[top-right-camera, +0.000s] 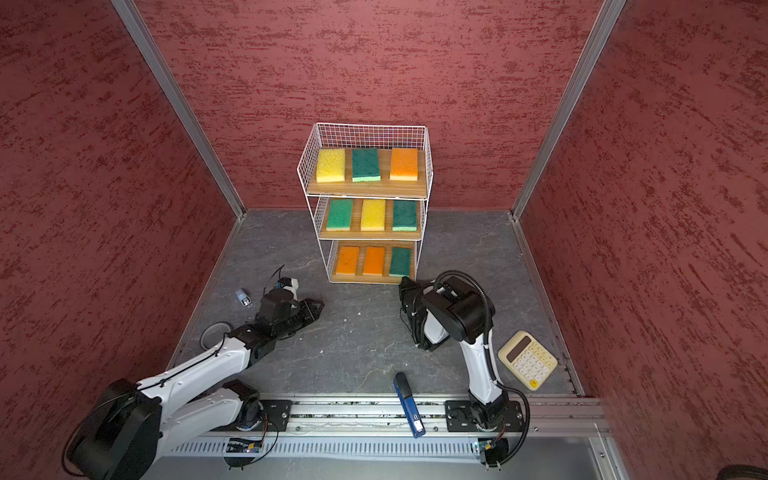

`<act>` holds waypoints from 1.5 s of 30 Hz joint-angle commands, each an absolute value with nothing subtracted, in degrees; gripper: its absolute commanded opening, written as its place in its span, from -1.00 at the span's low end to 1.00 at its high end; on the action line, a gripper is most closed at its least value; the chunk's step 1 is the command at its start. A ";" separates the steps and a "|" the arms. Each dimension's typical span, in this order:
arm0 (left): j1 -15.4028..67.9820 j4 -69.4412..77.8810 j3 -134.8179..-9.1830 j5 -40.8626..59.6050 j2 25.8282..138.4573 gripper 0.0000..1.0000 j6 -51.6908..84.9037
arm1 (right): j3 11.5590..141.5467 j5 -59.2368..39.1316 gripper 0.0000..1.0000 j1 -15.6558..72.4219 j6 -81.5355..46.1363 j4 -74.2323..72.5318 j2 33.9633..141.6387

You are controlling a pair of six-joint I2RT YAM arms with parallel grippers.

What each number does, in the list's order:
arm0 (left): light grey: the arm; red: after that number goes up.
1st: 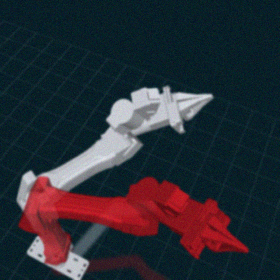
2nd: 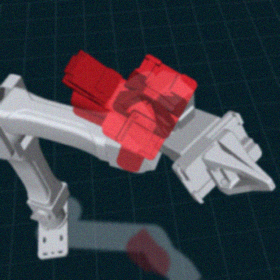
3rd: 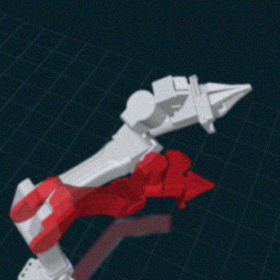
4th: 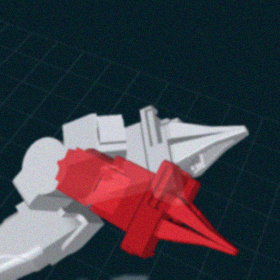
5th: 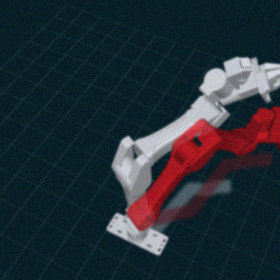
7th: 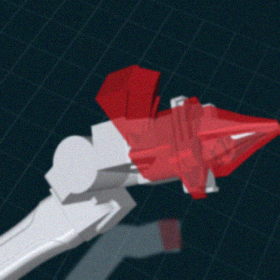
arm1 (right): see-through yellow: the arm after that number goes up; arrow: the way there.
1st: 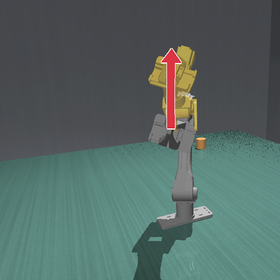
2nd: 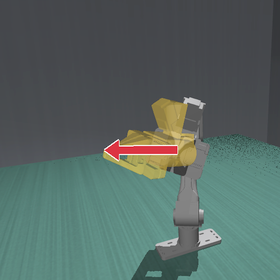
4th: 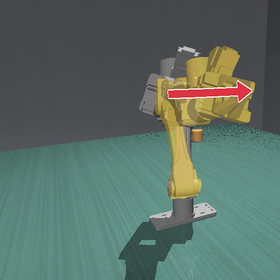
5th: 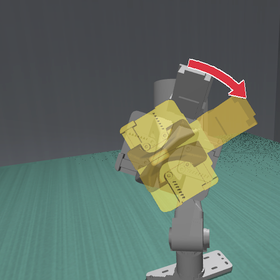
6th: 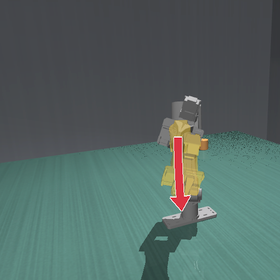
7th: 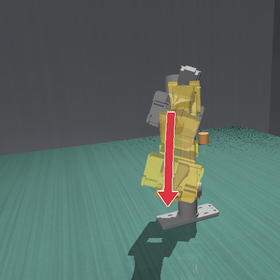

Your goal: Place and organize the cleaning sponges onto the shelf

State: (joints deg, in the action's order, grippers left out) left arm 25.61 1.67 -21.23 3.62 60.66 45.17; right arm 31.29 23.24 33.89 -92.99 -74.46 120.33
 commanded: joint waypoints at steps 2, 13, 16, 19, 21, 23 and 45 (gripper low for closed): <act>25.30 2.06 -22.33 3.89 61.19 -0.33 45.94 | 29.00 24.61 -1.00 33.07 -92.26 -68.75 121.73; 25.83 1.39 -22.32 3.51 60.86 -0.33 46.41 | 30.93 23.62 -1.00 32.45 -91.91 -67.97 123.17; 25.83 1.15 -22.32 3.31 60.66 -0.34 46.48 | 31.11 23.81 -1.00 32.35 -91.83 -67.11 123.00; 25.82 0.88 -22.30 3.25 60.47 -0.33 46.57 | 31.20 23.82 -1.00 32.13 -92.41 -66.93 123.29; 25.84 0.77 -22.30 3.25 60.38 -0.33 46.58 | 31.36 23.82 -1.00 31.95 -92.63 -66.70 123.33; 25.84 0.74 -22.28 3.25 60.45 -0.33 46.67 | 31.55 23.79 -1.00 31.82 -92.77 -66.41 123.35; 27.56 -17.05 -29.34 -7.04 55.57 -0.21 41.45 | 27.75 20.35 -1.00 35.21 -80.84 -40.47 96.73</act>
